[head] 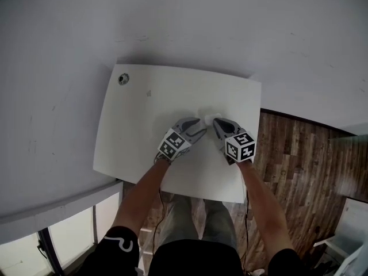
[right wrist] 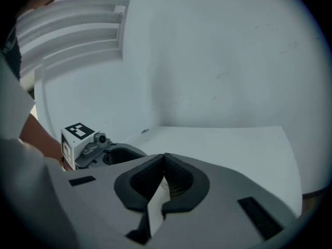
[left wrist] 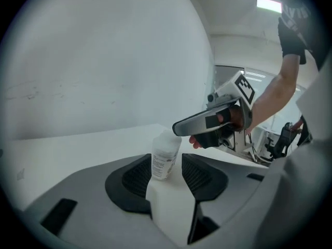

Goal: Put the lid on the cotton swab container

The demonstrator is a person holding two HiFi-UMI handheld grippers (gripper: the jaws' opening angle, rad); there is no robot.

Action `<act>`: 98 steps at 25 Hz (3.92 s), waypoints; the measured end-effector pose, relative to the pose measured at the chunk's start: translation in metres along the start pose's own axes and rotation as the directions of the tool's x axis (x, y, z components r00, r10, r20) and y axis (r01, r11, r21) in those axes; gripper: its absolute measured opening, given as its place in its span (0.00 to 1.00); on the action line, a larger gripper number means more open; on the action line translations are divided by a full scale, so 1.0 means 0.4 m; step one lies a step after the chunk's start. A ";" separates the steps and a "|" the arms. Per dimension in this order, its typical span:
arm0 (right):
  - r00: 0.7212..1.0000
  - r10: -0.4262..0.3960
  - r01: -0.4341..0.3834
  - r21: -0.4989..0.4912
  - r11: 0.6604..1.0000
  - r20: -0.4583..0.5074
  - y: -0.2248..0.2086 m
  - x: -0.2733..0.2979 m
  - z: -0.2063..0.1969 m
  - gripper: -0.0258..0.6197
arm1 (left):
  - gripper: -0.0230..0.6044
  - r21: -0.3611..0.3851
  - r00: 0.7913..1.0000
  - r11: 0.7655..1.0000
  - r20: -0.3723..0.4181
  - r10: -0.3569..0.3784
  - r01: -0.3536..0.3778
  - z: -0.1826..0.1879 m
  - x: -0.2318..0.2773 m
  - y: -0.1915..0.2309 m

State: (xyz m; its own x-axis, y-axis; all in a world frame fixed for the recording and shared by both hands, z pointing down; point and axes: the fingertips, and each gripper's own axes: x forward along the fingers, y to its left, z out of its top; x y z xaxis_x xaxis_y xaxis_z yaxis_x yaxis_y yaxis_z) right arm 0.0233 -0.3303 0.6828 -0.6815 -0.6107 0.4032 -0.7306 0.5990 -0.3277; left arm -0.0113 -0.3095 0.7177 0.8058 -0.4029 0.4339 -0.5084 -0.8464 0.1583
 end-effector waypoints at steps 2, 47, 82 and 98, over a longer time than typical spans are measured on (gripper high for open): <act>0.999 -0.030 0.029 0.027 0.999 0.025 -0.010 -0.021 0.025 0.06 | 0.33 -0.028 1.000 0.999 0.015 0.019 -0.019 0.027 -0.032 -0.002; 0.936 -0.264 0.269 0.013 0.963 0.232 0.103 -0.474 0.353 0.06 | 0.08 -0.182 0.927 0.945 0.215 0.309 -0.272 0.444 -0.393 -0.161; 0.937 -0.286 0.295 -0.019 0.955 0.201 0.169 -0.488 0.334 0.06 | 0.08 -0.165 0.935 0.954 0.217 0.282 -0.249 0.451 -0.441 -0.197; 0.941 -0.277 0.292 -0.054 0.955 0.197 0.171 -0.504 0.345 0.06 | 0.08 -0.140 0.940 0.957 0.200 0.277 -0.253 0.468 -0.427 -0.209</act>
State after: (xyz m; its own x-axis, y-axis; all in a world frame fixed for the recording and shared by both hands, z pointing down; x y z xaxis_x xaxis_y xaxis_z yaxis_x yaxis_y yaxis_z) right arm 0.1049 -0.2377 0.4612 -0.4468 -0.8422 0.3018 -0.8946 0.4213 -0.1488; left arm -0.0496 -0.2349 0.4644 0.6771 -0.6827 0.2745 -0.7327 -0.6600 0.1658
